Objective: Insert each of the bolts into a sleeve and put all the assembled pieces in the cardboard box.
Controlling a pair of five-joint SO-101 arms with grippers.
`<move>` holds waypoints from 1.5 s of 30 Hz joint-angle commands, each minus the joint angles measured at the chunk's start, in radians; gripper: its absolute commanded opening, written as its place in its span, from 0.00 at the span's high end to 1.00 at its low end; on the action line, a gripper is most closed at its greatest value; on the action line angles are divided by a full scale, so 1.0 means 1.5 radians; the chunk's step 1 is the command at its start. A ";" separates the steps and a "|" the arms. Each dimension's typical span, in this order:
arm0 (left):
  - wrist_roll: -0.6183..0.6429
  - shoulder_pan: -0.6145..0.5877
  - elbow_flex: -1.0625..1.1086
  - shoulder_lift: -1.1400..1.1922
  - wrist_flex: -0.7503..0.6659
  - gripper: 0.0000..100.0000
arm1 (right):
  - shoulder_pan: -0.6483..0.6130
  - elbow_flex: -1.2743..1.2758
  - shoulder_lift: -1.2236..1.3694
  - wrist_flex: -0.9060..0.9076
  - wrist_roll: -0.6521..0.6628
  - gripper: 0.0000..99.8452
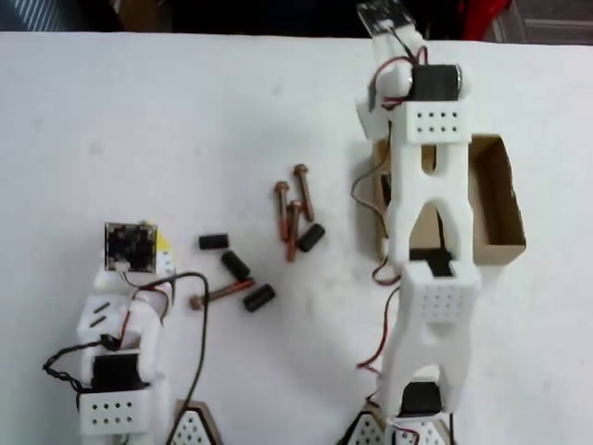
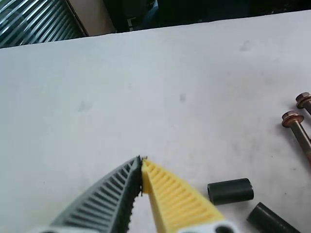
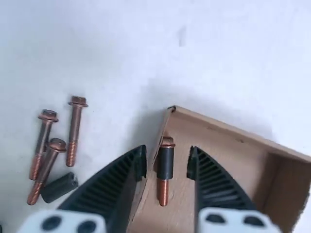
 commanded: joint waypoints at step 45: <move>-0.005 -0.005 -0.008 -0.007 -0.024 0.98 | -0.121 1.138 -0.709 -0.467 0.008 0.87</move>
